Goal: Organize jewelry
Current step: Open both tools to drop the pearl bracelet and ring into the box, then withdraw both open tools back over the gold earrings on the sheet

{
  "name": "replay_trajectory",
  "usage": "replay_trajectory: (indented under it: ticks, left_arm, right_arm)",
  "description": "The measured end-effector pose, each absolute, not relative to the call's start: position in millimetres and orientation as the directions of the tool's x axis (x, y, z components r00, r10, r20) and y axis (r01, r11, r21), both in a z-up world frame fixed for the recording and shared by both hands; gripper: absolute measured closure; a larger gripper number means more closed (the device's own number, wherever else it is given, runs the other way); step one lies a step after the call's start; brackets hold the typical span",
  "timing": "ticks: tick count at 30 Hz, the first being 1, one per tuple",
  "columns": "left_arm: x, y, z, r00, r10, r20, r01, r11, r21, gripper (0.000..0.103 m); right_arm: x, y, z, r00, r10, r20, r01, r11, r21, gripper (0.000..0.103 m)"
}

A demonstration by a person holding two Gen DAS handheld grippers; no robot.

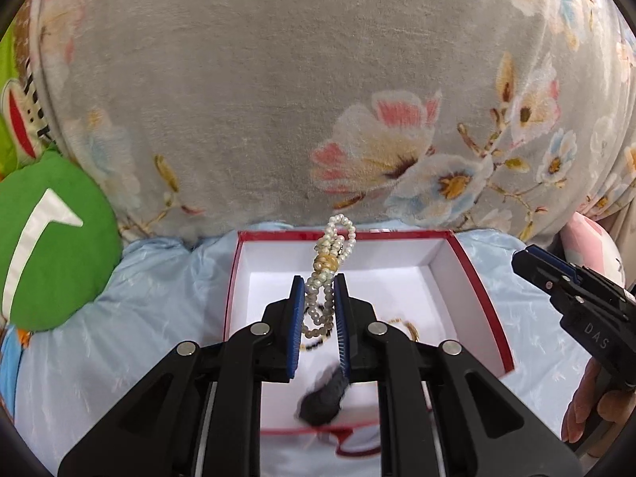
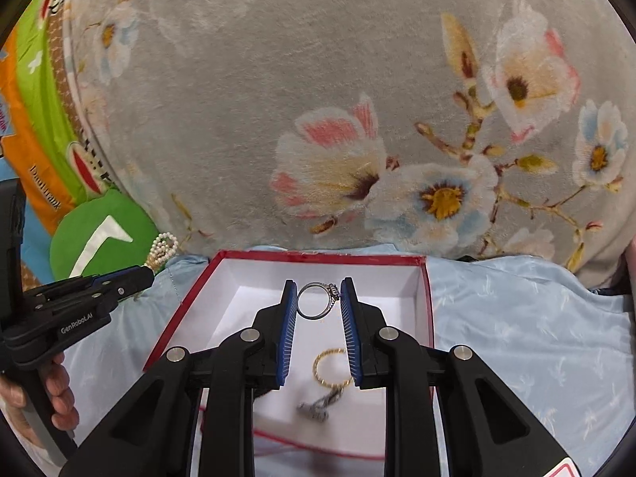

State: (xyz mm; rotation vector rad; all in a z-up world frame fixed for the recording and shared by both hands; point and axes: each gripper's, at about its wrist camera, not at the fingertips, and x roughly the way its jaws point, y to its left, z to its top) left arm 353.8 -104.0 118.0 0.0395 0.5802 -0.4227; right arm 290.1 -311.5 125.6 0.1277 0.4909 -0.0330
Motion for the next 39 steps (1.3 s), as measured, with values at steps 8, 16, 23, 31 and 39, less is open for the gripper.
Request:
replay_trajectory:
  ticks: [8,16,23,31,39]
  left_arm:
    - [403.8,-129.6,96.9,0.718,-0.372,-0.587,0.417,0.907,-0.065,0.089]
    - [423.5,-137.3,62.9,0.721,-0.319,-0.615,0.381,0.924,-0.033,0.042]
    - [401.1,-101.5,51.6,0.705,-0.299,-0.643,0.312,0.945,-0.098,0.035]
    - [316.1,-33.2,20.9,0.662,-0.274,-0.697,0.248,0.958,-0.142,0.027]
    - [233.8,1.0,-19.0,0.622,-0.225,-0.750,0.227,0.969,-0.102,0.027]
  right_arm:
    - [349.1,-319.3,98.4,0.845,0.003,-0.534,0.072,0.990,0.120,0.082]
    - [376.7,-321.6,70.0,0.815,-0.008,-0.579,0.082,0.991,0.101,0.065]
    - [329.7,-335.2,71.9,0.840,-0.001,-0.542,0.115,0.978,0.176,0.043]
    - [209.4,-333.7,44.8,0.827,-0.006,-0.563,0.139,0.971,0.194,0.040]
    - [121.0,-303.1,-3.5,0.761,-0.062,-0.645,0.184,0.975,0.123,0.040]
